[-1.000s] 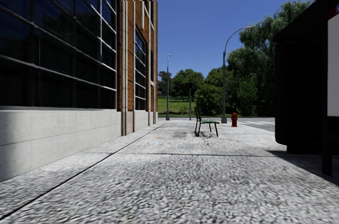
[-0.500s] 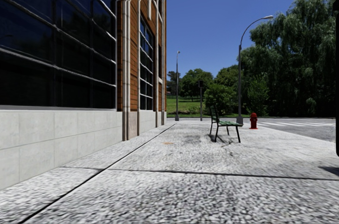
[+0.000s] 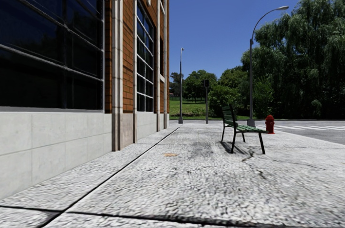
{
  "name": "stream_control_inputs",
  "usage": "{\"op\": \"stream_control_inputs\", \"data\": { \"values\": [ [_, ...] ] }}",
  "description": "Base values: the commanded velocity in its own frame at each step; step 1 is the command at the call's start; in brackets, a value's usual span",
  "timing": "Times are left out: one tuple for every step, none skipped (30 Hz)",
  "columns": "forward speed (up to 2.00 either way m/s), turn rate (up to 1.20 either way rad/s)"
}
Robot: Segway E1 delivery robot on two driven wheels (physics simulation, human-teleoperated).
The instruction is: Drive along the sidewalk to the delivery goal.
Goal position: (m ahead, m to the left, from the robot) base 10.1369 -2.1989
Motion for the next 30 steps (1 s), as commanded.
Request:
{"op": "stream_control_inputs", "data": {
  "values": [
    [2.00,0.00],
    [2.00,0.00],
    [2.00,0.00],
    [2.00,0.00],
    [2.00,0.00],
    [2.00,0.00],
    [2.00,0.00],
    [2.00,0.00],
    [2.00,0.00],
    [2.00,0.00],
    [2.00,0.00],
    [2.00,0.00],
    [2.00,0.00],
    [2.00,0.00],
    [2.00,0.00],
    [2.00,0.00],
    [2.00,0.00],
    [2.00,0.00],
    [2.00,-0.02],
    [2.00,-0.02],
    [2.00,-0.02],
    [2.00,-0.02],
    [2.00,-0.04],
    [2.00,-0.08],
    [2.00,-0.10],
    [2.00,-0.10],
    [2.00,-0.10],
    [2.00,-0.10],
    [2.00,-0.10],
    [2.00,-0.11]
  ]
}}
